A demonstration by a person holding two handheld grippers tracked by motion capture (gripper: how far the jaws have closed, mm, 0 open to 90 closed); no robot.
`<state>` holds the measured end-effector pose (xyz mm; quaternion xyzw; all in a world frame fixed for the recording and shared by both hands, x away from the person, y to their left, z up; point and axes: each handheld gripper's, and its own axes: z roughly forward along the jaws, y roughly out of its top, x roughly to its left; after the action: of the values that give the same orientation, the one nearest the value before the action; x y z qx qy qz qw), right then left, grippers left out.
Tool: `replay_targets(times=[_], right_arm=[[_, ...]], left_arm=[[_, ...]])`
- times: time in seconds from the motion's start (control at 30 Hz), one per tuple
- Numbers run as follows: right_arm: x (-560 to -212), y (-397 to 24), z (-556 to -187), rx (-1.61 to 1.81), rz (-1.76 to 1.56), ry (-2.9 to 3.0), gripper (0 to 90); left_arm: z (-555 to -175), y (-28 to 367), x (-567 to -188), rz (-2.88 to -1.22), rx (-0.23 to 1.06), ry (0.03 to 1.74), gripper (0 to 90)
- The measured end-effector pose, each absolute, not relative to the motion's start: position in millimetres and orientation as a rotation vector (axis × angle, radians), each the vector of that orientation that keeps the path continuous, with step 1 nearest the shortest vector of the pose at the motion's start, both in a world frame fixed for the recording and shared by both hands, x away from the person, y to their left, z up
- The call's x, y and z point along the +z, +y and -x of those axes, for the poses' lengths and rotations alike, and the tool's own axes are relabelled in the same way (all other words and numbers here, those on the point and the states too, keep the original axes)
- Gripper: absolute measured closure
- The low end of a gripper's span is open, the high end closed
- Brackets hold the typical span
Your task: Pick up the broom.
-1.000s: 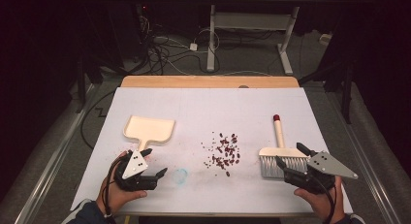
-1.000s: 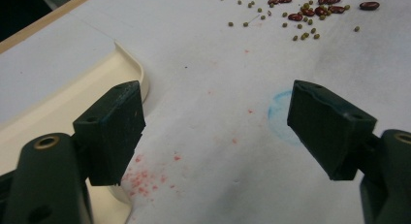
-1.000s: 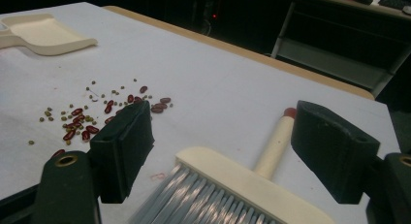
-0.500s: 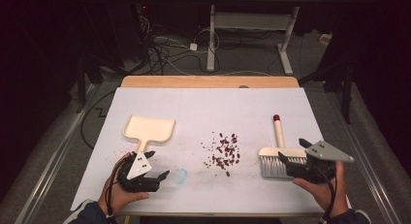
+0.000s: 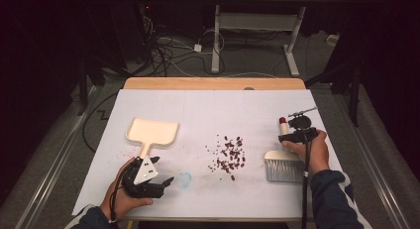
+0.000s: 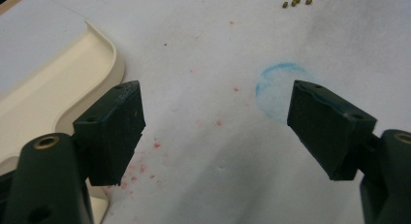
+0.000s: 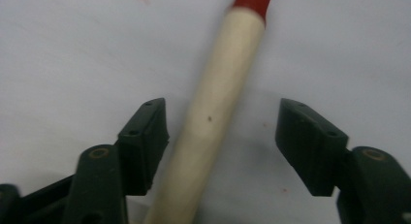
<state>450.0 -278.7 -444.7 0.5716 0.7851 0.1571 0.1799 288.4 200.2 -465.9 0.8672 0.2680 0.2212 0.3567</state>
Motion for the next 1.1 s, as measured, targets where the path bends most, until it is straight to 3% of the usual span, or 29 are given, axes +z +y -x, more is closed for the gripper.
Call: replay_targets(times=[0.07,0.13,0.4,0.77,1.1], right_arm=[[-448.7,-283.3,-454.4,0.504,-1.668,2.213,44.4],[-449.1,-282.6,-454.1,0.532,-1.67,2.191,58.2],[-451.1,-273.0,-453.0,0.55,-1.671,2.14,69.6],[-447.5,-276.3,-445.2,0.638,-1.625,2.115,70.7],[-403.3,-283.9,-396.3,0.997,-1.418,1.964,70.9]], left_arm=[[-288.0,201.0,-465.6,-2.239,0.584,0.687,20.4],[-287.9,201.0,-466.5,-2.24,0.573,0.699,20.5],[-287.3,198.1,-465.2,-2.239,0.589,0.681,20.5],[-288.2,197.3,-464.9,-2.232,0.569,0.691,20.5],[-291.1,183.2,-448.7,-2.117,0.468,0.722,20.8]])
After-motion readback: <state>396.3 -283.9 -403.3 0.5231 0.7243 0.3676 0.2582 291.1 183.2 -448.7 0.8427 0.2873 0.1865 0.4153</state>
